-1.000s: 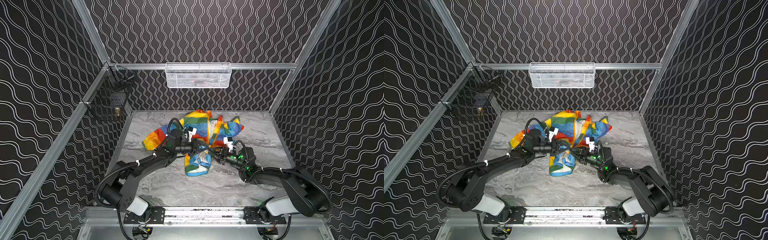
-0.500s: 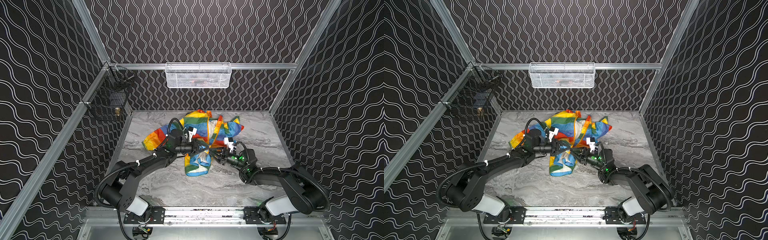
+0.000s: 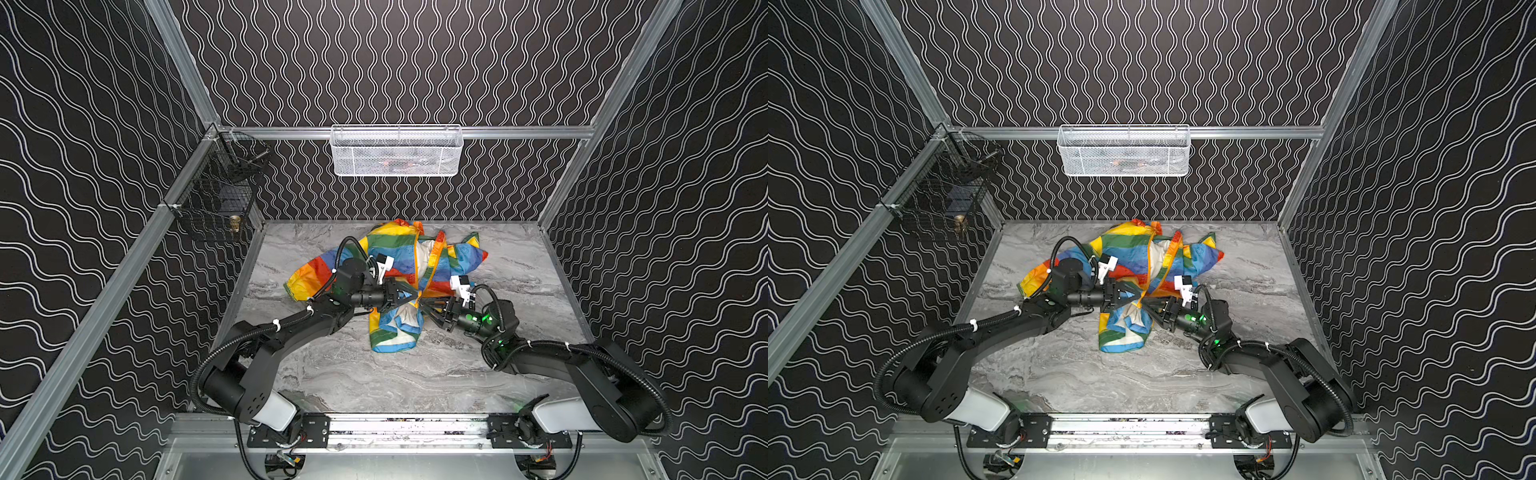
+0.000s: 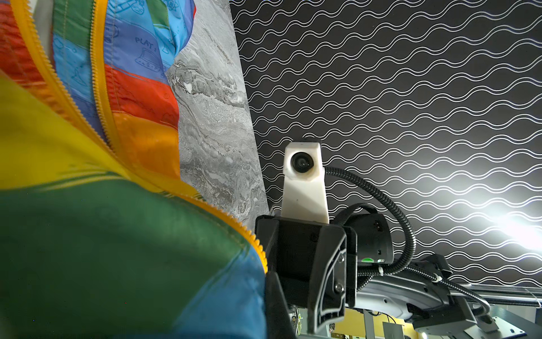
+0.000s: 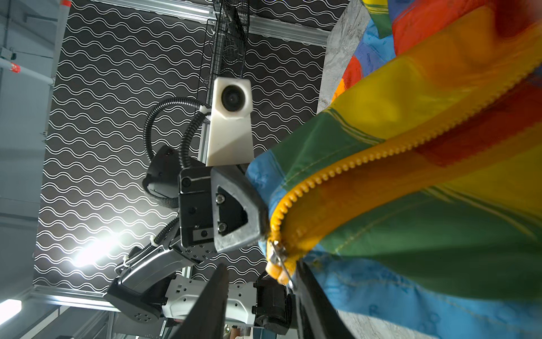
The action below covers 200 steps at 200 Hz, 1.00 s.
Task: Zip up the jacket
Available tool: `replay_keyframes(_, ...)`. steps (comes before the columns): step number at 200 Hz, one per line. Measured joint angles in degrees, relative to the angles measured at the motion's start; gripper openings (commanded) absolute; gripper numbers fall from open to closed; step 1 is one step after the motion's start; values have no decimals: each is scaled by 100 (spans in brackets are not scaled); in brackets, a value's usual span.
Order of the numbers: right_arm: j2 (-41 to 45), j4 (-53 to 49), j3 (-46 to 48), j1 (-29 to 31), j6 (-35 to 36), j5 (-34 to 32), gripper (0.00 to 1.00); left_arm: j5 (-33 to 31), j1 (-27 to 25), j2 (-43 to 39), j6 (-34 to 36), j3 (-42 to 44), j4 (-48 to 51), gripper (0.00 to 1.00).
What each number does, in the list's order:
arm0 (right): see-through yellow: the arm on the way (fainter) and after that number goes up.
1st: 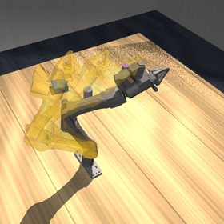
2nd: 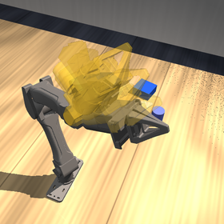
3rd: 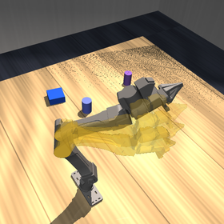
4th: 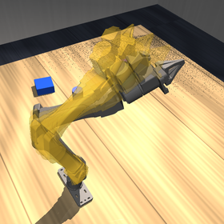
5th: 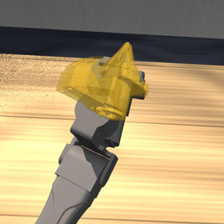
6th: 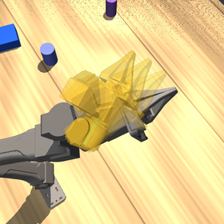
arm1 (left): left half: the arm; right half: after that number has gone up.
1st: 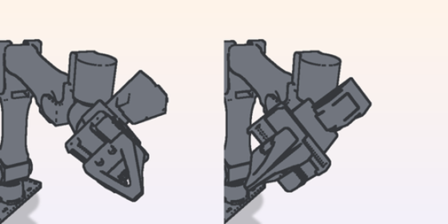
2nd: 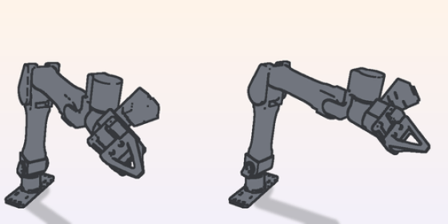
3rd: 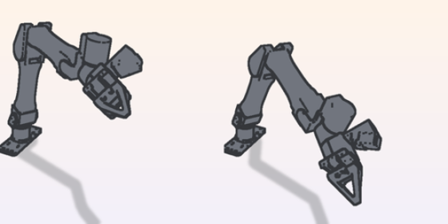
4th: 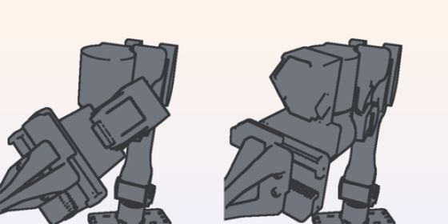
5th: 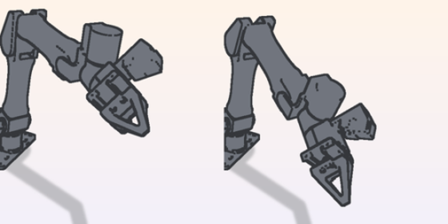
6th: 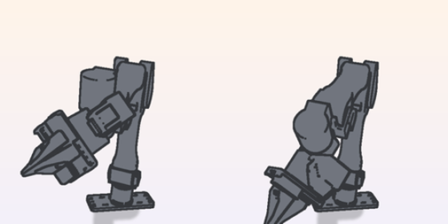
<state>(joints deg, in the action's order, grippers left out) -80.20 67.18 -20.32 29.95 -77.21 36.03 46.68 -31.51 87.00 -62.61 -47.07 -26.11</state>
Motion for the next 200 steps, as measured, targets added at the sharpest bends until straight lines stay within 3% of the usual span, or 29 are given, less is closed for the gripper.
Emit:
replay_keyframes(157, -72, -282, -87, -94, 140, 33, 0, -33, -7, -22, 15, 24, 70, 0)
replay_keyframes(200, 79, -1012, -345, -116, 529, 146, 0, -114, -4, -109, 177, -28, 404, 0)
